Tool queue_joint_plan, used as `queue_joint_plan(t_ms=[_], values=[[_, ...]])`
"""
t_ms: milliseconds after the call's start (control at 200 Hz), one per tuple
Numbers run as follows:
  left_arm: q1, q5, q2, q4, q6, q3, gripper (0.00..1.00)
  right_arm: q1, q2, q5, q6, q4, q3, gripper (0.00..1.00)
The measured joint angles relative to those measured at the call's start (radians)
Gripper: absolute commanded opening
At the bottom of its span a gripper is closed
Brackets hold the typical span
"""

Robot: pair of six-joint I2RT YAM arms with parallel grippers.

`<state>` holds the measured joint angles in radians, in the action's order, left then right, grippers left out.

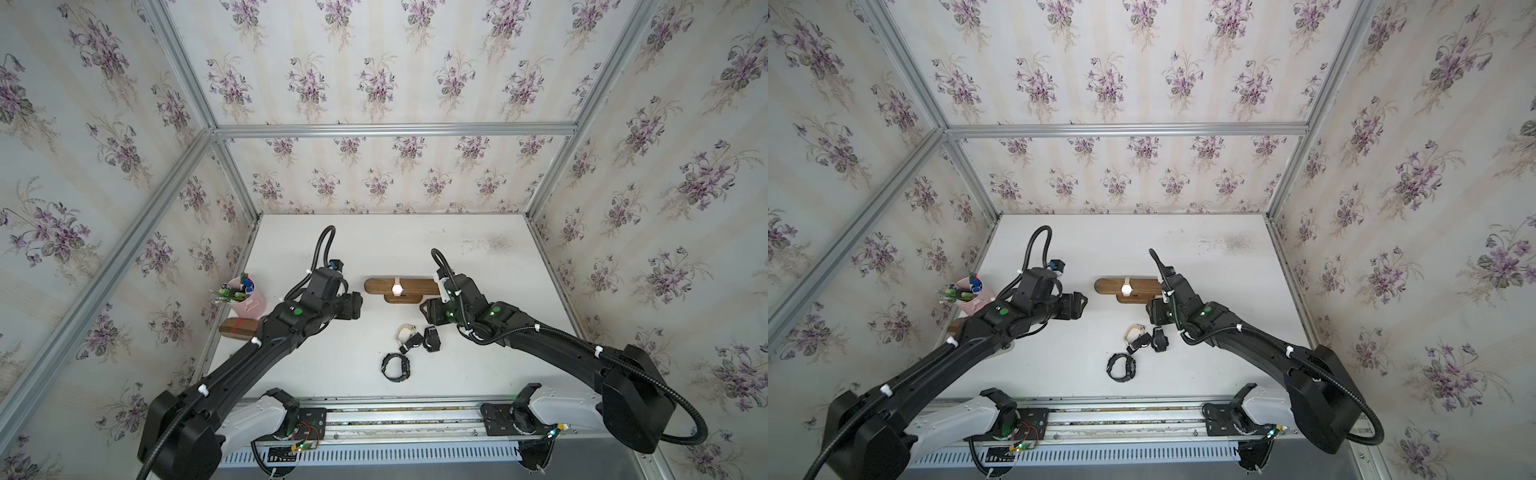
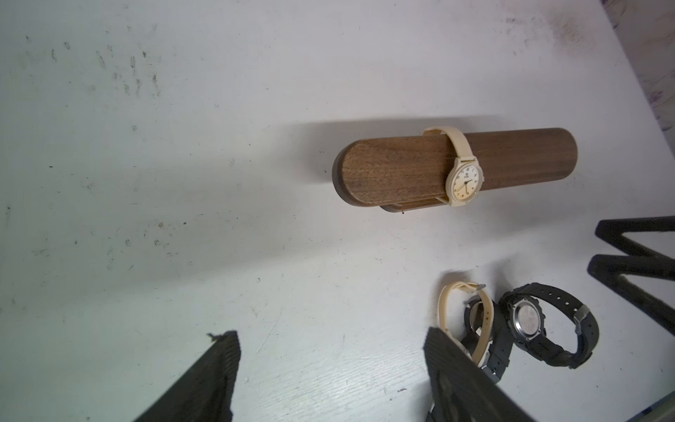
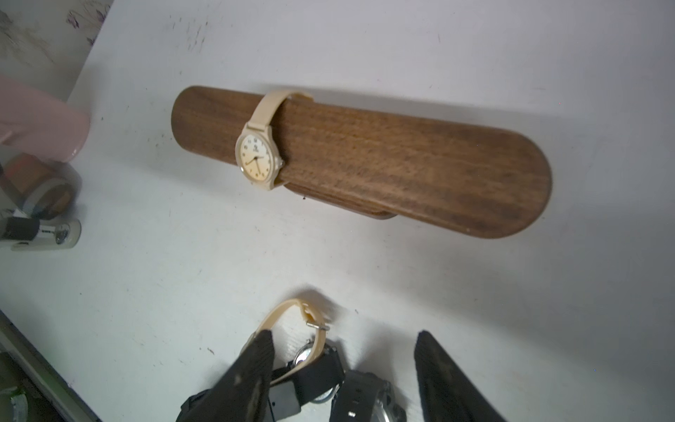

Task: Place watch on stand
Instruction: Pick up the watch at the center of the board.

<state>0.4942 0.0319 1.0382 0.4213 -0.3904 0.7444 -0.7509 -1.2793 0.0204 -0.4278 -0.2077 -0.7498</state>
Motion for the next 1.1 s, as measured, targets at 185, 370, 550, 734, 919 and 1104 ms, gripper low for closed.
queue_joint_plan(t_ms=[185,370,550,734,919,1104], values=[[-0.049,0.039,-0.211,-0.076,-0.074,-0.185,0.99,-0.076,-0.022,0.040,-0.023,-0.052,-0.008,0.58],[-0.077,0.043,-0.259,-0.108,-0.111,-0.216,0.99,-0.135,-0.065,0.087,-0.041,-0.108,-0.056,0.55],[-0.080,0.069,-0.270,-0.110,-0.123,-0.231,0.99,-0.220,-0.160,0.114,-0.062,-0.126,-0.164,0.51],[-0.080,0.096,-0.319,-0.112,-0.123,-0.264,0.99,-0.290,-0.313,0.101,-0.097,-0.131,-0.258,0.41],[-0.080,0.117,-0.360,-0.101,-0.115,-0.286,0.99,-0.301,-0.412,0.068,-0.119,-0.148,-0.314,0.31],[-0.081,0.135,-0.368,-0.092,-0.095,-0.294,0.99,-0.309,-0.478,0.044,-0.123,-0.180,-0.349,0.23]])
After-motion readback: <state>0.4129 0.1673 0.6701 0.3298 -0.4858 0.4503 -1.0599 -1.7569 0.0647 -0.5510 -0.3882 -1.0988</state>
